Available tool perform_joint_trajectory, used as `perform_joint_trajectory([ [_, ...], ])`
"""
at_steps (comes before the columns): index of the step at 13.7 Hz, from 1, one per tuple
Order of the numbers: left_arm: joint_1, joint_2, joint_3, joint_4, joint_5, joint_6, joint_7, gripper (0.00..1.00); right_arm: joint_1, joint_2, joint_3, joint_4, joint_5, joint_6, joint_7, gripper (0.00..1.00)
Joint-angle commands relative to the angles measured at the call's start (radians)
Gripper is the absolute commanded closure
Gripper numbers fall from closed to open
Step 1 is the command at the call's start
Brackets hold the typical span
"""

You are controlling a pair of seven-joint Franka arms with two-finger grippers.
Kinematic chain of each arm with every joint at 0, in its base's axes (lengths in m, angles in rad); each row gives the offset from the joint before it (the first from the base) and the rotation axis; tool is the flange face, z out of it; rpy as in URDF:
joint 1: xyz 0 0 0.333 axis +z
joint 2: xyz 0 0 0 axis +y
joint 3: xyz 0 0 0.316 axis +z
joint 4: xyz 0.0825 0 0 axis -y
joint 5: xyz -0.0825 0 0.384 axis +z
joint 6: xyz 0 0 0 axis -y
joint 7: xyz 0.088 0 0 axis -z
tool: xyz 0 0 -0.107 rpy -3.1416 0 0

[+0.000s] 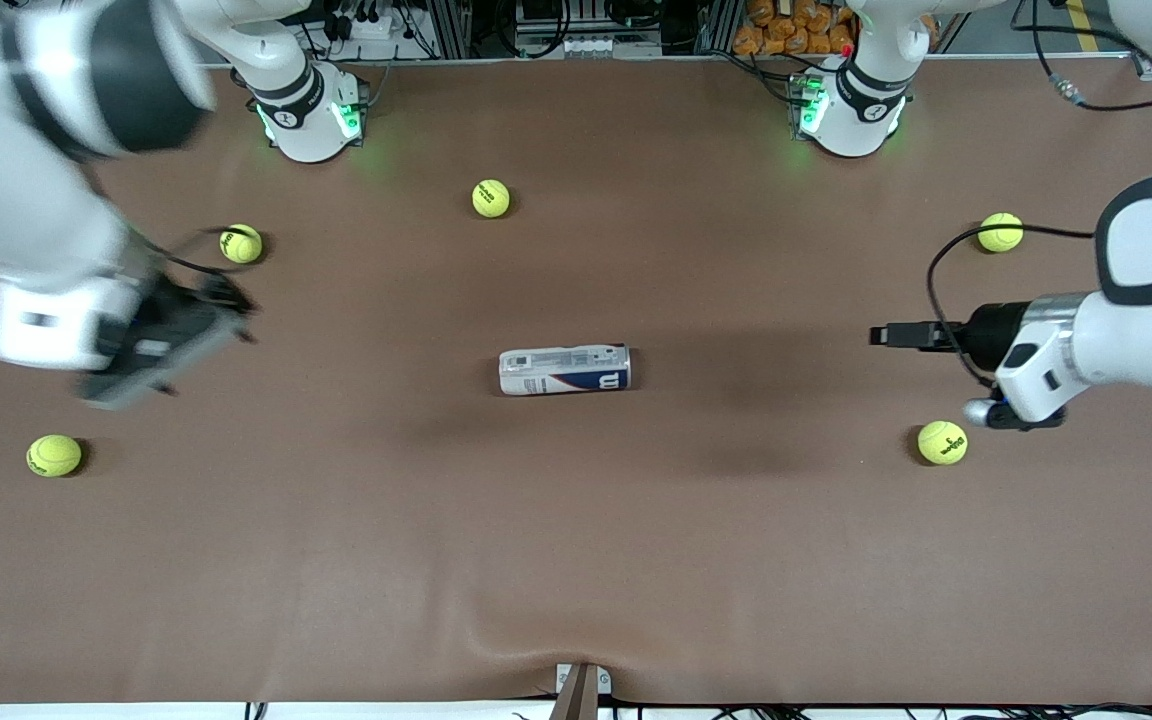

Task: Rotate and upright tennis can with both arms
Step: 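Lay the can down with the right gripper while the left gripper reaches it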

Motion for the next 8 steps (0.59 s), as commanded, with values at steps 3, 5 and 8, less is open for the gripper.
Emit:
perform_joint_trajectory([
  [3,-0.024,0.12,-0.007,0.019,-0.208,0.099,0.065,0.0,-0.061,-0.125,-0.089,-0.04,0.026,-0.189,0.212,0.0],
  [5,-0.036,0.154,-0.007,-0.007,-0.306,0.159,0.106,0.0,-0.087,-0.175,-0.121,-0.042,0.031,-0.301,0.294,0.0],
  [8,-0.09,0.164,-0.007,-0.101,-0.448,0.293,0.192,0.0,-0.119,-0.221,-0.121,-0.048,0.101,-0.362,0.464,0.0],
])
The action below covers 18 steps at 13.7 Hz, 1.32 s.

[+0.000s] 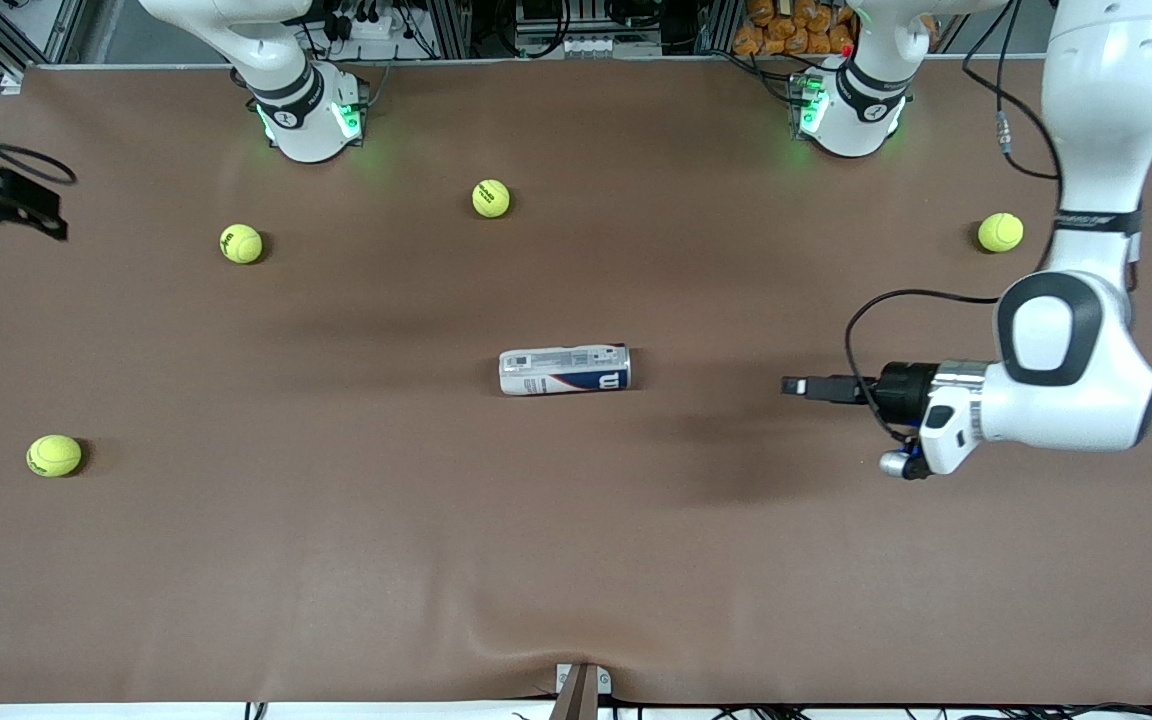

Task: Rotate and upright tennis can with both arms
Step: 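Lay the can down with the right gripper while the left gripper reaches it, then close the left gripper around the open end of the can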

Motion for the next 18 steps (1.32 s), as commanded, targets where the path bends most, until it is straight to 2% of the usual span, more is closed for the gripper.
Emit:
perform_joint_trajectory([
  [1,-0.052,-0.006,0.002,-0.081,-0.134,0.11,0.092,0.0,-0.023,-0.068,0.011,-0.052,0.071,-0.015,0.142,0.0],
  [4,-0.1,0.063,0.002,-0.093,-0.217,0.212,0.178,0.0,-0.024,-0.137,0.017,-0.147,0.071,0.07,0.166,0.0],
  [7,-0.153,0.123,0.002,-0.095,-0.373,0.271,0.277,0.0,-0.042,-0.122,0.017,-0.144,0.084,0.075,0.195,0.0],
  [8,-0.158,0.129,0.002,-0.099,-0.395,0.271,0.279,0.0,-0.056,-0.11,0.016,-0.139,0.131,0.072,0.242,0.0],
  [10,-0.17,0.13,0.002,-0.119,-0.438,0.28,0.284,0.0,-0.06,-0.102,0.016,-0.129,0.147,0.07,0.272,0.0],
  [13,-0.216,0.132,0.0,-0.17,-0.519,0.35,0.334,0.0,-0.05,-0.102,0.016,-0.126,0.127,0.072,0.261,0.0],
  [15,-0.276,0.124,0.0,-0.219,-0.658,0.424,0.371,0.0,0.011,-0.104,0.017,-0.124,0.058,0.07,0.262,0.0],
  [18,-0.29,0.12,-0.009,-0.251,-0.721,0.464,0.4,0.0,0.019,-0.099,0.016,-0.121,0.022,0.071,0.259,0.0],
])
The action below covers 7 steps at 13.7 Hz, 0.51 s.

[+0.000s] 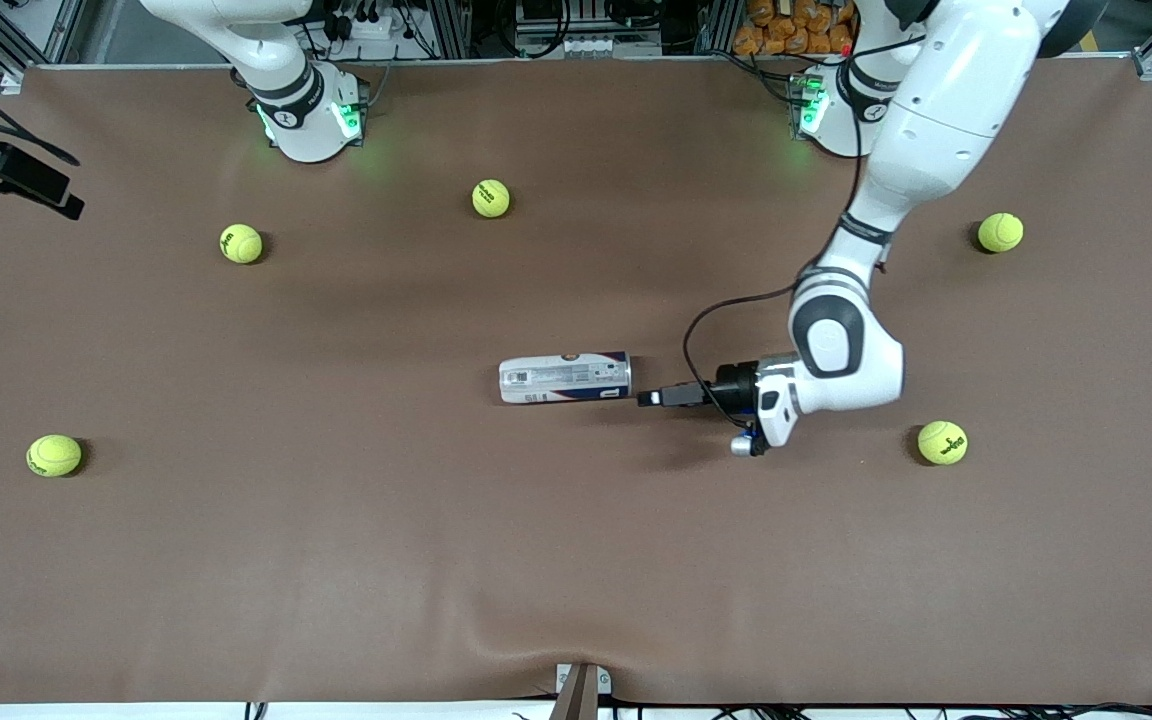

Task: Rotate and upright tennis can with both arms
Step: 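Close the left gripper around the open end of the can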

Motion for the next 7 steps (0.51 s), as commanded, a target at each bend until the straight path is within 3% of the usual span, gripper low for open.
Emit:
perform_joint_trajectory([
  [1,-0.003,-0.026,-0.007,-0.046,-0.045,0.028,0.032,0.0,0.001,-0.007,-0.002,-0.004,-0.027,-0.005,0.009,0.0],
  [7,-0.024,-0.029,-0.011,-0.071,-0.101,0.028,0.048,0.0,0.004,0.002,-0.002,-0.004,-0.027,-0.009,0.007,0.0],
])
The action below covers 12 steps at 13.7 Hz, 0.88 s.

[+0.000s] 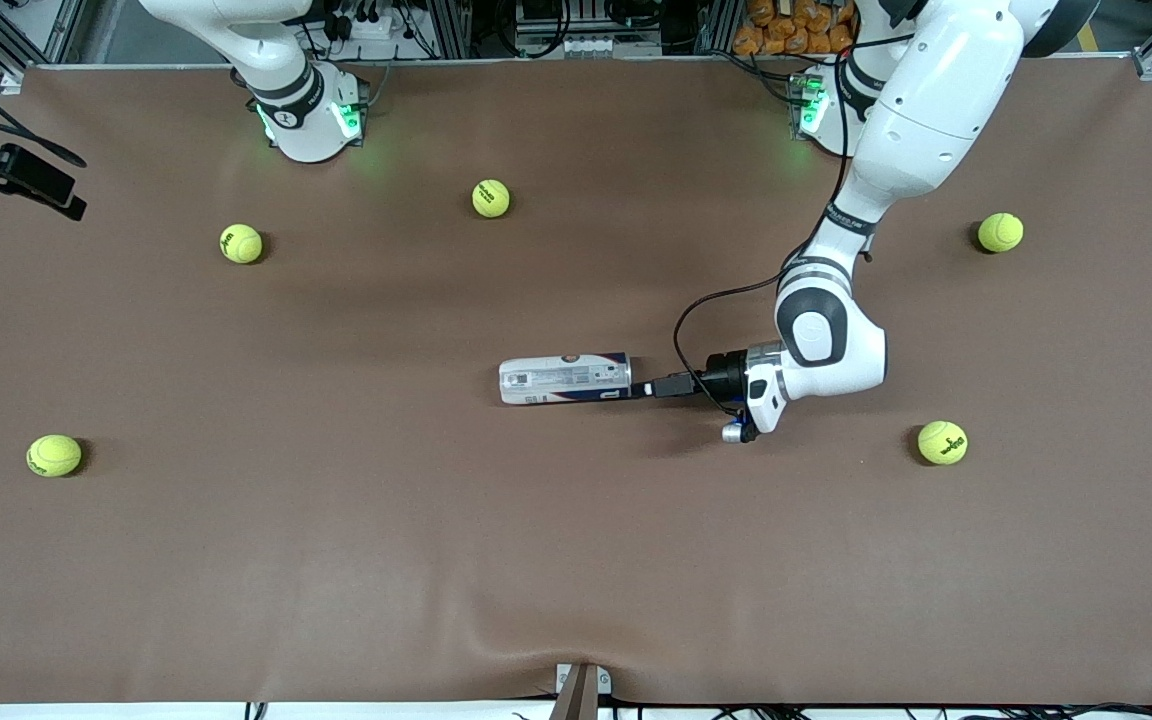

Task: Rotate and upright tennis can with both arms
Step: 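Close the left gripper around the open end of the can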

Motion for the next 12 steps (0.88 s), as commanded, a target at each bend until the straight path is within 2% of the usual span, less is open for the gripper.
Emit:
perform_joint_trajectory([
  [1,-0.021,-0.028,-0.013,-0.027,-0.077,0.013,0.032,0.0,0.001,0.002,0.001,-0.001,-0.014,-0.005,0.007,0.0],
  [10,-0.058,-0.007,-0.017,-0.004,-0.149,0.013,0.041,0.0,0.001,0.007,0.0,-0.001,-0.014,-0.002,0.005,0.0],
  [11,-0.056,-0.007,-0.017,-0.004,-0.155,0.013,0.055,0.08,0.002,0.008,0.0,-0.001,-0.014,-0.002,0.005,0.0],
  [12,-0.058,-0.005,-0.017,-0.005,-0.155,0.013,0.073,0.27,0.001,0.01,0.0,-0.001,-0.014,-0.002,0.005,0.0],
])
